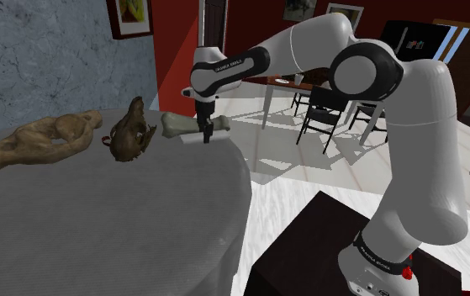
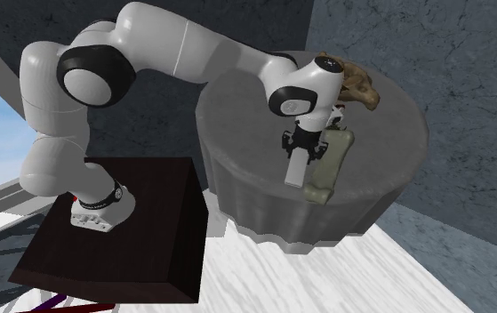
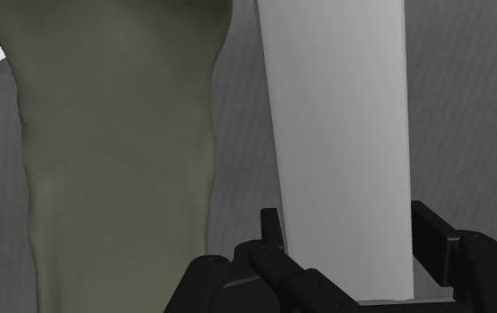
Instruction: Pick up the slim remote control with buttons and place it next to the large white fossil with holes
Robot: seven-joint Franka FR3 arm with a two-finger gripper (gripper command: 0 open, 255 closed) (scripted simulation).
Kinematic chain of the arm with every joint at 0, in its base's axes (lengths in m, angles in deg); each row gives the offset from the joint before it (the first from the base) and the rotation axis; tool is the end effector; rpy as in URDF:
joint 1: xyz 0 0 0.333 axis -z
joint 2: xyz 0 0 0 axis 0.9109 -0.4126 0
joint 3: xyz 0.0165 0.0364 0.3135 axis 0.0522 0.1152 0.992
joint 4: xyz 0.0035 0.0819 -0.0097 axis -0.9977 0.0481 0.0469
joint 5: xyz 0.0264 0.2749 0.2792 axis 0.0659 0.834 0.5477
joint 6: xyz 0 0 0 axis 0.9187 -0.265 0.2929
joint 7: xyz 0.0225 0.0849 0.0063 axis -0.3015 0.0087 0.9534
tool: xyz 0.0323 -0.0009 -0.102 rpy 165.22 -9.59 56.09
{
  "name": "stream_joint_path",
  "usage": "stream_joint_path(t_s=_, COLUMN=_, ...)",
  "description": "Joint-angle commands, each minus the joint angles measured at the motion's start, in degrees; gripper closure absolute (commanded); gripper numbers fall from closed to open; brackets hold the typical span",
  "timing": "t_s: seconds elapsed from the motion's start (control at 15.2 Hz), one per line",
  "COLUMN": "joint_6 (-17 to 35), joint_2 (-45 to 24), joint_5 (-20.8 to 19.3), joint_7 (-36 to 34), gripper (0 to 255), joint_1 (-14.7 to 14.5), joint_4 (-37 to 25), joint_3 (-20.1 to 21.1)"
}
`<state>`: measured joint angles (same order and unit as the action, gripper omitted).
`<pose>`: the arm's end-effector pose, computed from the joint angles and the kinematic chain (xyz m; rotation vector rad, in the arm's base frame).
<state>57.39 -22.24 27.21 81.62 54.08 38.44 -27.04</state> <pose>0.6856 0.0880 0.3527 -2.6024 -1.7302 0.0187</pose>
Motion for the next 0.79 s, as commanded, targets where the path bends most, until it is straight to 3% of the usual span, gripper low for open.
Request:
stream_joint_path(t_s=0.0, joint_6=-1.2, joint_2=0.5, joint_5=-0.1, joint_7=-0.1, gripper=255, joint_1=0.0, joint_4=-0.7, joint_3=0.0)
stream_joint_path(t_s=0.73, joint_6=-8.6, joint_2=2.8, joint_5=-0.4, joint_7=-0.3, gripper=255, joint_1=0.0, joint_4=-5.8, joint_3=-0.2)
